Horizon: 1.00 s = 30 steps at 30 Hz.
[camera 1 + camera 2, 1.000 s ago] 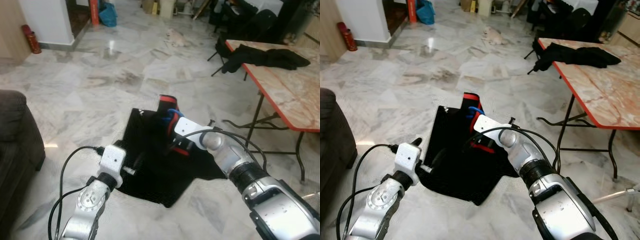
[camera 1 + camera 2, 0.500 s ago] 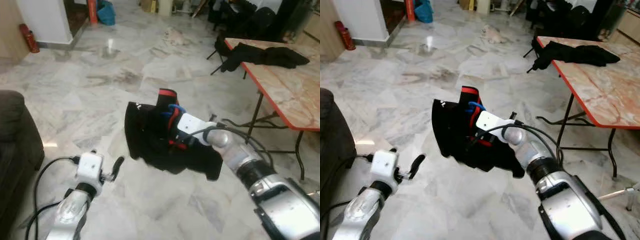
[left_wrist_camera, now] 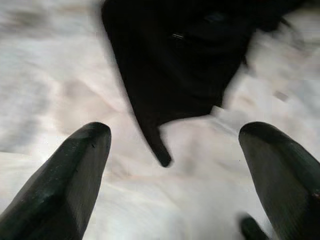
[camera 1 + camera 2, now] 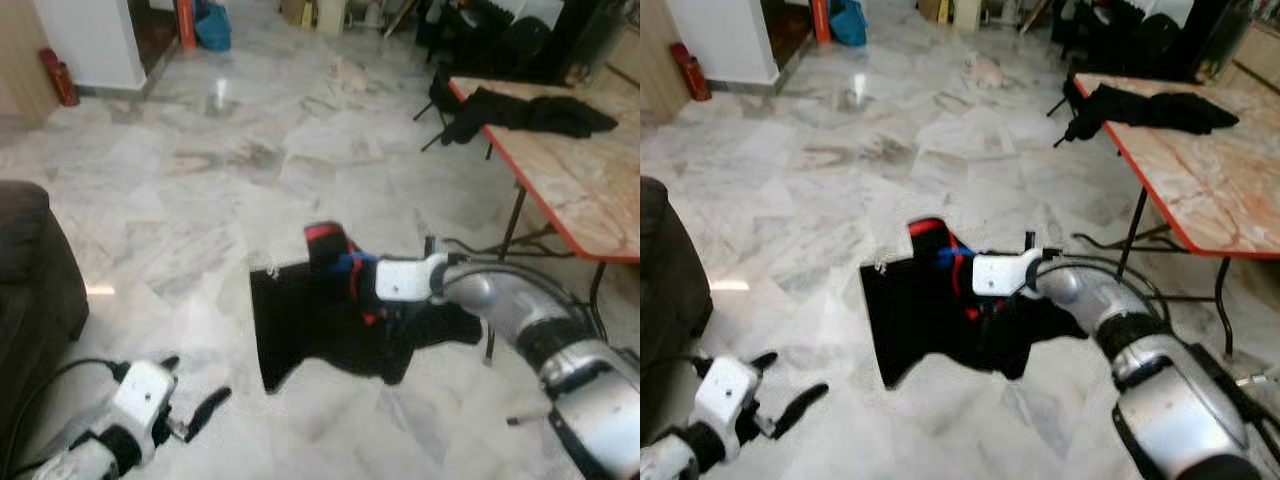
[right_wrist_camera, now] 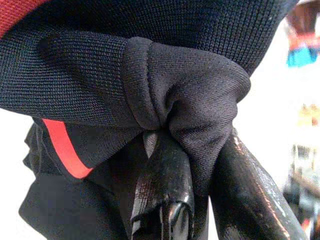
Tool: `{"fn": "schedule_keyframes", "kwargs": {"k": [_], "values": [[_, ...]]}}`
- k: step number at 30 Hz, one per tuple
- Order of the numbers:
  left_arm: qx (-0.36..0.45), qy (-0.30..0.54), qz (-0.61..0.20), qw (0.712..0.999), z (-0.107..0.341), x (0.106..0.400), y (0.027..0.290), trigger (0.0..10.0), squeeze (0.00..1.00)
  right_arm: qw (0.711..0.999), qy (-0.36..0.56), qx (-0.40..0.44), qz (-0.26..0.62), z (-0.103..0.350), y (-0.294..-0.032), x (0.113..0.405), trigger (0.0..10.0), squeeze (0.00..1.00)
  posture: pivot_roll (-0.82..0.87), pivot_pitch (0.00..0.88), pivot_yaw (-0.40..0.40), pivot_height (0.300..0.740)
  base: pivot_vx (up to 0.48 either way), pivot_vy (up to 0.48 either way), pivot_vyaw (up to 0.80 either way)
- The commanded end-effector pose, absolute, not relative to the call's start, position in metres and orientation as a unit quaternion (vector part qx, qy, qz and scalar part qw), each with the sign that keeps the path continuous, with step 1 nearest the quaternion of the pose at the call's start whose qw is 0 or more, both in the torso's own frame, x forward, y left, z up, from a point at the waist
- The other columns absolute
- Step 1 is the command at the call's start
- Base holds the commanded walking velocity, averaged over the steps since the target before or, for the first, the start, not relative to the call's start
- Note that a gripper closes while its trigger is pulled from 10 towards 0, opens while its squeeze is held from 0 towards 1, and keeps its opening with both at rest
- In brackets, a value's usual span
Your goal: Hang hanger
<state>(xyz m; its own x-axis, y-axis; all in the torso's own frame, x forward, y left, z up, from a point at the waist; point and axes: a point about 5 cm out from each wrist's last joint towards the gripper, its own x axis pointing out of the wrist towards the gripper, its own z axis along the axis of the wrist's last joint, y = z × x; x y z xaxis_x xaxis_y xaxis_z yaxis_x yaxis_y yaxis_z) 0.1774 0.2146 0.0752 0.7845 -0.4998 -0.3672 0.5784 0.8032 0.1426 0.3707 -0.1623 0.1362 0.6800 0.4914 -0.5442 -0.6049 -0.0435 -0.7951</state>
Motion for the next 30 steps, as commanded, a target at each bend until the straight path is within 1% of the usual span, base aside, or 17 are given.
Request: {"fn": "schedule_keyframes", "kwargs": {"k": [1,2,6,8,9,10,14,17,19,20,21,23,24,25,27,28,30], "values": [[0.110,0.186,-0.346,0.913,0.070,0.167,0.205,10.0,0.00,0.662,0.015,-0.614,0.429,0.148,-0.159,0.370,10.0,0.00,0.02,0.041,-0.136,0.740,0.000,0.000,0.00],[0.116,0.201,-0.367,0.901,0.067,0.162,0.205,10.0,0.00,0.649,0.011,-0.614,0.449,0.149,-0.157,0.368,10.0,0.00,0.02,0.041,-0.136,0.740,0.000,0.000,0.00],[0.120,0.196,-0.363,0.903,0.069,0.165,0.206,10.0,0.00,0.633,0.003,-0.615,0.470,0.147,-0.155,0.364,10.0,0.00,0.02,0.039,-0.134,0.740,0.000,0.000,0.00],[0.132,0.171,-0.341,0.915,0.076,0.175,0.209,10.0,0.00,0.618,-0.005,-0.619,0.484,0.145,-0.154,0.361,10.0,0.00,0.02,0.038,-0.135,0.740,0.000,0.000,0.00],[0.169,0.132,-0.296,0.931,0.083,0.188,0.213,10.0,0.00,0.611,-0.003,-0.622,0.490,0.140,-0.152,0.360,10.0,0.00,0.02,0.041,-0.133,0.740,0.000,0.000,0.00],[0.183,0.115,-0.277,0.936,0.087,0.193,0.215,10.0,0.00,0.608,-0.002,-0.623,0.492,0.139,-0.152,0.359,10.0,0.00,0.02,0.041,-0.133,0.740,0.000,0.000,0.00],[0.185,0.071,-0.250,0.948,0.106,0.205,0.216,10.0,0.00,0.588,0.004,-0.630,0.508,0.130,-0.153,0.354,10.0,0.00,0.02,0.039,-0.134,0.740,0.000,0.000,0.00],[0.185,0.073,-0.278,0.940,0.111,0.200,0.215,10.0,0.00,0.583,-0.003,-0.624,0.521,0.129,-0.152,0.351,10.0,0.00,0.02,0.036,-0.133,0.740,0.000,0.000,0.00],[0.185,0.097,-0.305,0.929,0.107,0.193,0.217,10.0,0.00,0.576,-0.013,-0.625,0.526,0.131,-0.152,0.350,10.0,0.00,0.02,0.031,-0.131,0.740,0.000,0.000,0.00],[0.183,0.130,-0.340,0.913,0.100,0.182,0.219,10.0,0.00,0.557,-0.021,-0.638,0.531,0.133,-0.154,0.349,10.0,0.00,0.02,0.024,-0.129,0.740,0.000,0.000,0.00],[0.183,0.130,-0.340,0.913,0.100,0.182,0.219,10.0,0.00,0.557,-0.021,-0.638,0.531,0.133,-0.154,0.349,10.0,0.00,0.02,0.024,-0.129,0.740,0.000,0.000,0.00],[0.181,0.174,-0.380,0.890,0.089,0.167,0.220,10.0,0.00,0.541,-0.023,-0.646,0.538,0.135,-0.157,0.348,10.0,0.00,0.03,0.016,-0.129,0.740,0.000,0.000,0.00],[0.192,0.195,-0.392,0.879,0.083,0.161,0.222,10.0,0.00,0.537,-0.026,-0.648,0.540,0.136,-0.158,0.348,10.0,0.00,0.03,0.012,-0.129,0.740,0.000,0.000,0.00],[0.222,0.224,-0.406,0.858,0.072,0.152,0.227,10.0,0.00,0.531,-0.029,-0.650,0.542,0.138,-0.159,0.347,10.0,0.00,0.03,0.006,-0.129,0.740,0.000,0.000,0.00],[0.245,0.240,-0.413,0.844,0.065,0.147,0.231,10.0,0.00,0.528,-0.030,-0.651,0.544,0.140,-0.159,0.347,10.0,0.00,0.03,0.006,-0.129,0.740,0.000,0.000,0.00],[0.247,0.239,-0.404,0.847,0.062,0.147,0.233,10.0,0.00,0.524,-0.032,-0.654,0.545,0.141,-0.159,0.348,10.0,0.00,0.03,0.006,-0.129,0.740,0.000,0.000,0.00],[0.245,0.218,-0.368,0.870,0.061,0.154,0.237,10.0,0.00,0.523,-0.034,-0.655,0.544,0.142,-0.159,0.348,10.0,0.00,0.02,0.000,-0.130,0.740,0.000,0.000,0.00]]}}
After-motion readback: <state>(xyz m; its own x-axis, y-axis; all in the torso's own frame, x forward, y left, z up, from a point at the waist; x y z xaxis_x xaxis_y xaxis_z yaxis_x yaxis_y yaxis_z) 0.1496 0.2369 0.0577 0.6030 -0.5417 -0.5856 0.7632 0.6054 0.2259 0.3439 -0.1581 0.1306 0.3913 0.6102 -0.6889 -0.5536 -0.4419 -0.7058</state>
